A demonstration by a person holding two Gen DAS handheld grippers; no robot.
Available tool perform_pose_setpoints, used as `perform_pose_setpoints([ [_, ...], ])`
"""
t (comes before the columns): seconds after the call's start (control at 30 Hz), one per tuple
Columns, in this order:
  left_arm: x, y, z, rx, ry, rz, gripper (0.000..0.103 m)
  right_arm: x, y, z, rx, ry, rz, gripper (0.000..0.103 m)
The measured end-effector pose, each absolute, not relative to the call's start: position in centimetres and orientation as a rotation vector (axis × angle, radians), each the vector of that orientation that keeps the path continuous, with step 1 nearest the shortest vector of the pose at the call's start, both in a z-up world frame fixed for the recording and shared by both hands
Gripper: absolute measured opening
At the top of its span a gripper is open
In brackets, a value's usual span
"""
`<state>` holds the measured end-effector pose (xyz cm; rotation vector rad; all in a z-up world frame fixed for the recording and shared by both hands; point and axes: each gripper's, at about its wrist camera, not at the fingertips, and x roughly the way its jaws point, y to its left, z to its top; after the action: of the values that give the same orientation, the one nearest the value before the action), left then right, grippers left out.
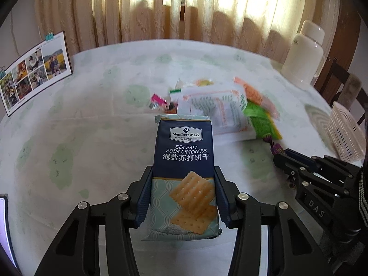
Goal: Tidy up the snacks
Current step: 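Lift the purple candy bar with the right gripper while the left gripper holds the crackers box, then drop the candy bar and crackers box into the pink basket with both grippers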
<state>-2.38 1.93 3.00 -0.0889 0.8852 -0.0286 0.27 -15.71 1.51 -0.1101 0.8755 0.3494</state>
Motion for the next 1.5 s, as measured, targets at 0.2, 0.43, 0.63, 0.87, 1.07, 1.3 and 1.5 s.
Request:
perform_pose_setpoints([
  [0.2, -2.5, 1.8, 3.5, -0.090, 0.864, -0.038, 0.045, -0.8, -17.8, 3.5, -0.010, 0.809, 0.359, 0.017],
  [0.43, -3.0, 0.7, 4.3, -0.064, 0.847, -0.049, 0.045, -1.8, -21.0, 6.3, 0.070, 0.728, 0.316, 0.017],
  [0.63, -3.1, -0.7, 5.3, -0.045, 0.845, -0.078, 0.045, -2.4, -24.8, 8.2, 0.123, 0.660, 0.238, 0.017],
  [0.87, -2.9, -2.9, 6.4, -0.002, 0.836, -0.097, 0.045, -2.3, -30.9, 9.5, 0.202, 0.609, 0.131, 0.017],
  [1.07, -2.7, -5.6, 7.3, 0.029, 0.828, -0.128, 0.045, -2.1, -35.9, 10.3, 0.233, 0.560, 0.032, 0.017],
  [1.3, -2.6, -9.8, 8.4, 0.094, 0.810, -0.173, 0.045, -1.5, -41.4, 8.8, 0.276, 0.545, -0.096, 0.036],
  [1.5, -1.8, -14.7, 9.4, 0.129, 0.794, -0.243, 0.045, -3.1, -43.6, 8.0, 0.292, 0.496, -0.161, 0.036],
])
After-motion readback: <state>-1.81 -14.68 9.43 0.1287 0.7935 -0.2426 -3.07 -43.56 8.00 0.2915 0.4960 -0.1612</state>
